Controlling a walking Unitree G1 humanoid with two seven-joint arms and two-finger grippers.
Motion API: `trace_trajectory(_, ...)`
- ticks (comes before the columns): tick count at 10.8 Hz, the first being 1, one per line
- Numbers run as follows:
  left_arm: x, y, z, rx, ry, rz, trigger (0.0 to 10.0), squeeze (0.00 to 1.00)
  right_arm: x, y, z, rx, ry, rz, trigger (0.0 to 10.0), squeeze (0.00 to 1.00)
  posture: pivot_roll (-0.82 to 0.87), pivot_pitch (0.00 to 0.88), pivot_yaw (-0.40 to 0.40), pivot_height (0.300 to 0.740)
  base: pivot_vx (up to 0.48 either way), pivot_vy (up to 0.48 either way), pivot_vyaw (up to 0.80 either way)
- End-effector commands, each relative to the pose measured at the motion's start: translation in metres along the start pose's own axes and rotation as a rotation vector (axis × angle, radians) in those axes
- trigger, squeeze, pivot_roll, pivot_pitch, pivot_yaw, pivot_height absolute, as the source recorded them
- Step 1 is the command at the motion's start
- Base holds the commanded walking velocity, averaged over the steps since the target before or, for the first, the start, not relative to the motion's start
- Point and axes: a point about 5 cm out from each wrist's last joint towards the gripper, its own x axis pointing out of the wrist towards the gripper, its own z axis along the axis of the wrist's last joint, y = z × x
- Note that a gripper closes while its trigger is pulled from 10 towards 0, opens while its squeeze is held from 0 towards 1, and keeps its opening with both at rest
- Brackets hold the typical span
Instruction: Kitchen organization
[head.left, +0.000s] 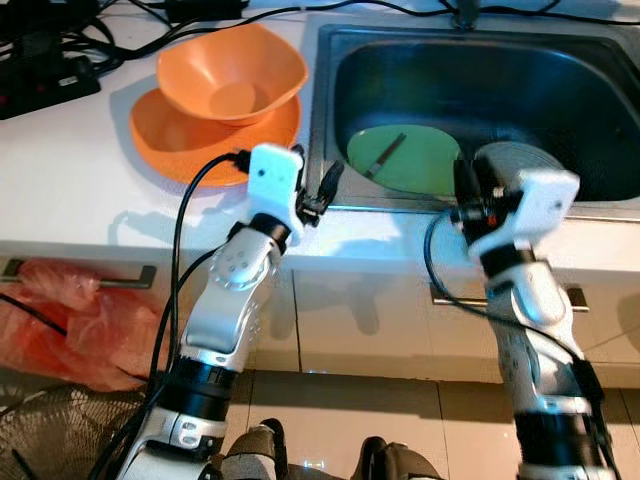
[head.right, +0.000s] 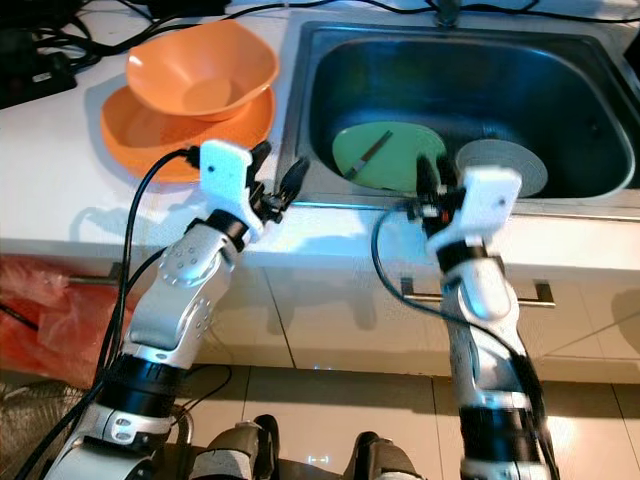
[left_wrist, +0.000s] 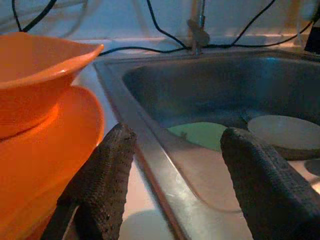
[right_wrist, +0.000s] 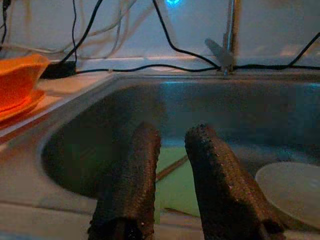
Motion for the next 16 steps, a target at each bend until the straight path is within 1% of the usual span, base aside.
trace_trajectory(1, 0.001, -0.005, -0.003, -0.008, 0.006, -0.015, 10.0, 0.00, -0.005, -0.001, 0.003, -0.018, 0.002, -0.013, 10.0, 0.00, 0.02, 0.169, 0.032, 0.740, 0.000, 0.000, 0.00)
trace_trajectory(4, 0.011, -0.019, -0.007, -0.035, 0.015, -0.092, 10.0, 0.00, -0.019, -0.011, 0.005, -0.049, 0.006, -0.082, 10.0, 0.00, -0.06, 0.159, 0.057, 0.740, 0.000, 0.000, 0.00)
trace_trajectory(6, 0.016, -0.024, -0.008, -0.043, 0.017, -0.121, 10.0, 0.00, -0.023, -0.011, 0.005, -0.053, 0.011, -0.102, 10.0, 0.00, -0.08, 0.164, 0.069, 0.740, 0.000, 0.000, 0.00)
trace_trajectory(8, 0.018, -0.021, -0.007, -0.037, 0.014, -0.124, 10.0, 0.00, -0.023, -0.005, 0.003, -0.046, 0.017, -0.105, 10.0, 0.00, -0.07, 0.171, 0.073, 0.740, 0.000, 0.000, 0.00)
trace_trajectory(9, 0.015, -0.018, -0.011, -0.035, 0.018, -0.115, 10.0, 0.00, -0.024, 0.002, -0.003, -0.030, 0.032, -0.097, 10.0, 0.00, -0.05, 0.178, 0.071, 0.740, 0.000, 0.000, 0.00)
trace_trajectory(10, 0.013, -0.017, -0.014, -0.034, 0.029, -0.106, 10.0, 0.00, -0.025, 0.006, -0.006, -0.032, 0.045, -0.093, 10.0, 0.00, -0.05, 0.176, 0.079, 0.740, 0.000, 0.000, 0.00)
trace_trajectory(11, 0.013, -0.018, -0.010, -0.044, 0.022, -0.112, 10.0, 0.00, -0.024, 0.011, -0.005, 0.000, 0.036, -0.081, 10.0, 0.00, -0.03, 0.188, 0.091, 0.740, 0.000, 0.000, 0.00)
trace_trajectory(12, 0.013, -0.019, -0.011, -0.040, 0.022, -0.109, 10.0, 0.00, -0.023, 0.012, -0.010, 0.004, 0.048, -0.085, 10.0, 0.00, -0.02, 0.185, 0.085, 0.740, 0.000, 0.000, 0.00)
trace_trajectory(13, 0.009, -0.014, -0.008, -0.035, 0.004, -0.068, 10.0, 0.00, -0.016, 0.016, -0.013, 0.036, 0.059, -0.082, 10.0, 0.00, 0.00, 0.189, 0.048, 0.740, 0.000, 0.000, 0.00)
trace_trajectory(14, 0.005, -0.010, -0.003, -0.006, -0.017, -0.029, 10.0, 0.00, -0.010, 0.022, -0.009, 0.043, 0.047, -0.037, 10.0, 0.00, 0.01, 0.177, 0.044, 0.740, 0.000, 0.000, 0.00)
trace_trajectory(15, 0.007, -0.008, 0.005, 0.035, -0.052, 0.006, 10.0, 0.00, -0.005, 0.022, -0.010, 0.044, 0.044, -0.017, 10.0, 0.00, 0.04, 0.160, 0.029, 0.740, 0.000, 0.000, 0.00)
trace_trajectory(16, 0.009, 0.003, 0.015, 0.092, -0.073, 0.039, 10.0, 0.00, -0.001, 0.023, -0.013, 0.062, 0.052, -0.027, 10.0, 0.00, 0.04, 0.163, 0.033, 0.740, 0.000, 0.000, 0.00)
